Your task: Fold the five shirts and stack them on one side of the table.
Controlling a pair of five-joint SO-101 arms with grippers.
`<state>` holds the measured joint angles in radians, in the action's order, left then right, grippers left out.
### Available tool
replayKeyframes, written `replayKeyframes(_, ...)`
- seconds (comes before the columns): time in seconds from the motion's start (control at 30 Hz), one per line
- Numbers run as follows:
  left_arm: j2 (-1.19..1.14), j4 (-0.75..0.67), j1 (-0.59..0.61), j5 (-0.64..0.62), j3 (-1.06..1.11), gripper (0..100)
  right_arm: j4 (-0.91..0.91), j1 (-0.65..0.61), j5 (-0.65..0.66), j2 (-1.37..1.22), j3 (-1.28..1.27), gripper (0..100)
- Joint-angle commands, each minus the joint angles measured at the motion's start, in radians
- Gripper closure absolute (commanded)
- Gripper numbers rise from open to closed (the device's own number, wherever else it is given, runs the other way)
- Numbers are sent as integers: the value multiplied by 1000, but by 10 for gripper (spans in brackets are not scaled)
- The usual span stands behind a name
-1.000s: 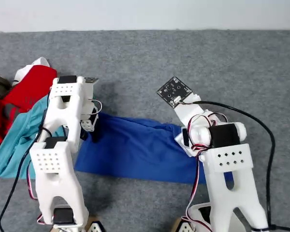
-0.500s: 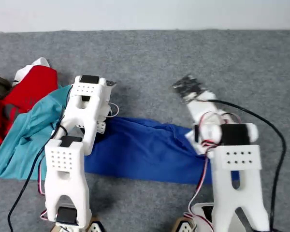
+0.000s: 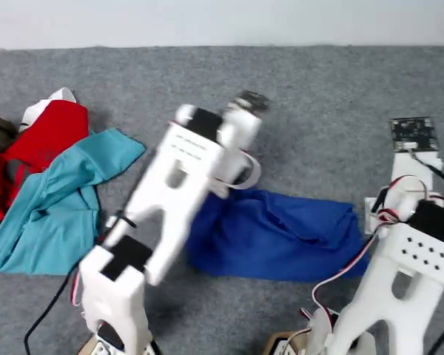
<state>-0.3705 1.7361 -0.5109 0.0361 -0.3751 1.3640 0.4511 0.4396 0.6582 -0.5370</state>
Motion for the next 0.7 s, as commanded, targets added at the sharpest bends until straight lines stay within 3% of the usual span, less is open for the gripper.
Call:
replayKeyframes(0.0,38,14,-150,-12,-90,989,-18,61,-8,35,8,794)
replayKeyframes(0.33,-308,-58,-373,-40,-464,989,-93,418,-8,36,14,794)
replayKeyframes(0.5,-483,20,-456,-63,-797,989,-101,438,-8,36,14,794)
replayKeyframes(0.67,-586,8,-509,-63,-984,989,-101,444,-8,36,14,794)
